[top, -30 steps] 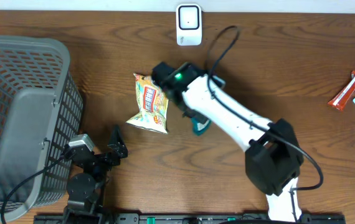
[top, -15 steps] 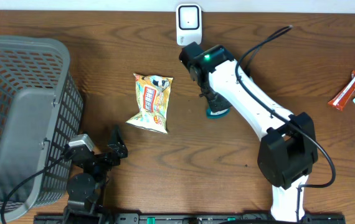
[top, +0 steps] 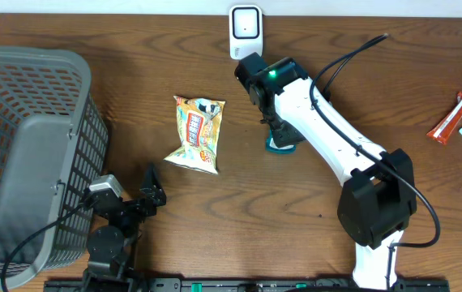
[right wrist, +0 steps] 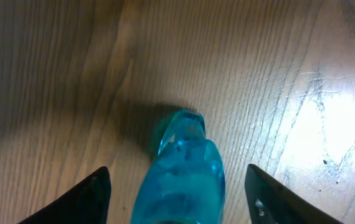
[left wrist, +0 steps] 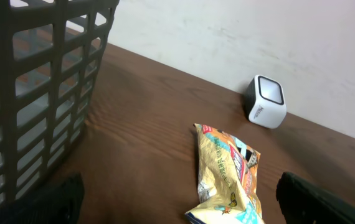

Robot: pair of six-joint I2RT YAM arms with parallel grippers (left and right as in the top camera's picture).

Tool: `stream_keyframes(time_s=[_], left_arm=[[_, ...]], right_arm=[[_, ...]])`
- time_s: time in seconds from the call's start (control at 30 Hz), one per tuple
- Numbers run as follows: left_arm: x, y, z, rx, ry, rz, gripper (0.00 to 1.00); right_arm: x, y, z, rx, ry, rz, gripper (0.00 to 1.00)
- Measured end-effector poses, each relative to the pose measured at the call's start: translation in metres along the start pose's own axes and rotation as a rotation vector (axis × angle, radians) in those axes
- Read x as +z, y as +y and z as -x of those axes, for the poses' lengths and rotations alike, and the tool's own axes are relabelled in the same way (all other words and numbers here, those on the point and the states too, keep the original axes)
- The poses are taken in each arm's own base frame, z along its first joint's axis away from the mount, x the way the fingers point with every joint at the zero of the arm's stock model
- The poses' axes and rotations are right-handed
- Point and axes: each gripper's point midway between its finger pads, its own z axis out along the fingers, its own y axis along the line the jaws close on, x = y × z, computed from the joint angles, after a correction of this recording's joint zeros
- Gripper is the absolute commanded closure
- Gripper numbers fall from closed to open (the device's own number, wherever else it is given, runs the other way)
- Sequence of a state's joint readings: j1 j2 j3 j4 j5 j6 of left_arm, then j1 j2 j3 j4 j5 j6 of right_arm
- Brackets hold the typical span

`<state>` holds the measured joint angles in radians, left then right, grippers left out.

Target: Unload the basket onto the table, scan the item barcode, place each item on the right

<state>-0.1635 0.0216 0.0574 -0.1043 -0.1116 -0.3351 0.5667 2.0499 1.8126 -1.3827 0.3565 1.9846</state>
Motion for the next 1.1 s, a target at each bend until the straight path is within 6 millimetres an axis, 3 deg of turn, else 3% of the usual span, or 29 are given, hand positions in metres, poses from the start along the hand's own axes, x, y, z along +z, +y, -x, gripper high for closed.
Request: stream_keyframes(time_s=[0.53, 0.8, 1.1], left_arm=[[0.0, 0.0, 0.0, 0.0, 0.0, 0.0, 0.02], [0.0, 0.0, 0.0, 0.0, 0.0, 0.0, 0.02], [0.0, 0.0, 0.0, 0.0, 0.0, 0.0, 0.02]], right_arm=[[-0.003, 0.0, 0.001, -0.057, 0.003, 0.007, 0.26], [-0.018, 0.001, 0.007, -0.075, 0.019, 0.047, 0.25], [-0.047, 0.002, 0.018, -0.163, 0.041, 0.125, 0.02]])
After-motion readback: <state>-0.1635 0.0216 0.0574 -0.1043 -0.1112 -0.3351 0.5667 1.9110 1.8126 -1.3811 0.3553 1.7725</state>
